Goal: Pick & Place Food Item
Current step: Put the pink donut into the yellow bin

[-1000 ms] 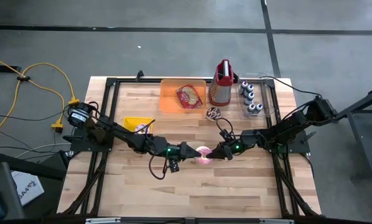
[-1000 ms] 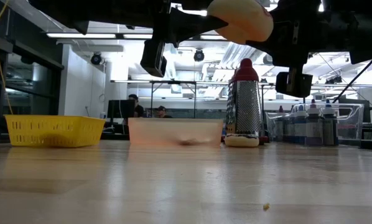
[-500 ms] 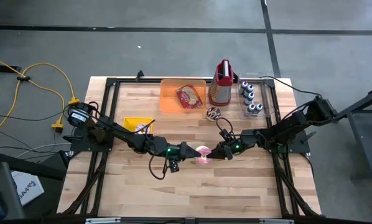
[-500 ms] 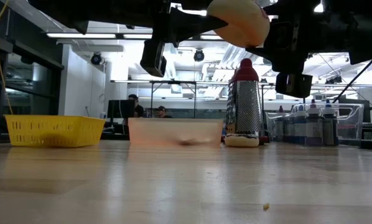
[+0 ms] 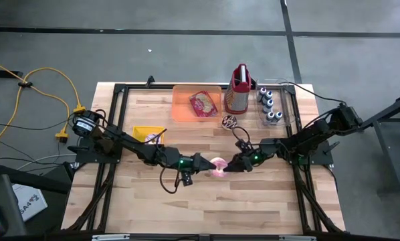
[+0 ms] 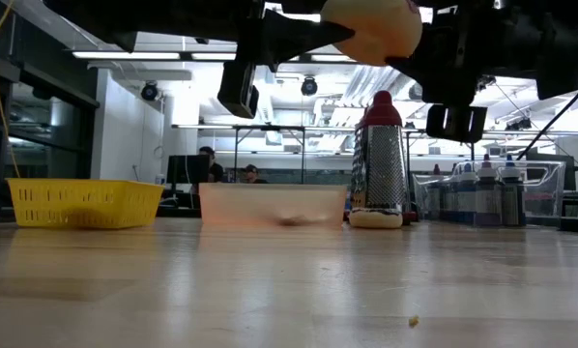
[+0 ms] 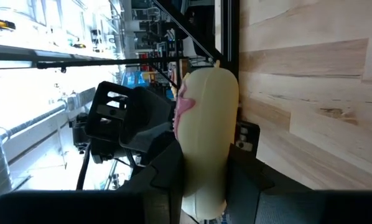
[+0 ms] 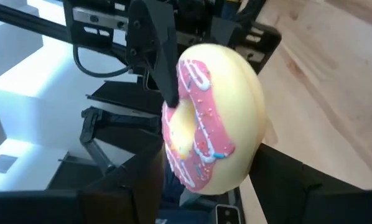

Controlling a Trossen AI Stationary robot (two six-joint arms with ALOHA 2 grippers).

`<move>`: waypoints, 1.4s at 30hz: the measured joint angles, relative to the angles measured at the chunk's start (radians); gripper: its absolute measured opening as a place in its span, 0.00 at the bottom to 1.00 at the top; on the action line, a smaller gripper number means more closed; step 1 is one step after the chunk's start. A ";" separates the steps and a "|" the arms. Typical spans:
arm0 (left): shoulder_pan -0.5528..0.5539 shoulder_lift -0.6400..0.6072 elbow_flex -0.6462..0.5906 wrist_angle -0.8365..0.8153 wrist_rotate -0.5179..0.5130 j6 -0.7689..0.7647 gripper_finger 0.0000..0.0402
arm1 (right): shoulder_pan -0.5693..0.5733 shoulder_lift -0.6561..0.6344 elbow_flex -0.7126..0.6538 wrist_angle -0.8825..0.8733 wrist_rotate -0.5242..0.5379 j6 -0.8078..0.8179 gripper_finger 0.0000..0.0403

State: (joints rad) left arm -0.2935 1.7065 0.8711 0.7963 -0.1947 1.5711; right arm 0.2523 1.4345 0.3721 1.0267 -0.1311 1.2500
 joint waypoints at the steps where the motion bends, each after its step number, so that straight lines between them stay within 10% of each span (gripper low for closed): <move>1: 0.000 0.000 0.000 0.000 -0.001 0.000 0.21 | 0.000 0.000 0.000 0.000 -0.008 0.007 0.52; 16: -0.088 0.000 0.000 0.060 -0.311 -0.017 0.21 | 0.001 0.000 0.000 -0.065 -0.059 0.032 0.51; 32: -0.200 0.000 0.000 0.083 -1.035 -0.289 0.21 | 0.039 0.000 0.000 -0.089 -0.021 0.002 0.51; 42: -0.214 -0.001 -0.025 0.079 -1.061 -0.421 0.21 | 0.081 0.000 0.000 -0.090 0.011 -0.018 0.51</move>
State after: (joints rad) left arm -0.5075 1.7054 0.8464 0.8752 -1.2561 1.1501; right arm 0.3331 1.4342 0.3725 0.9363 -0.1196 1.2317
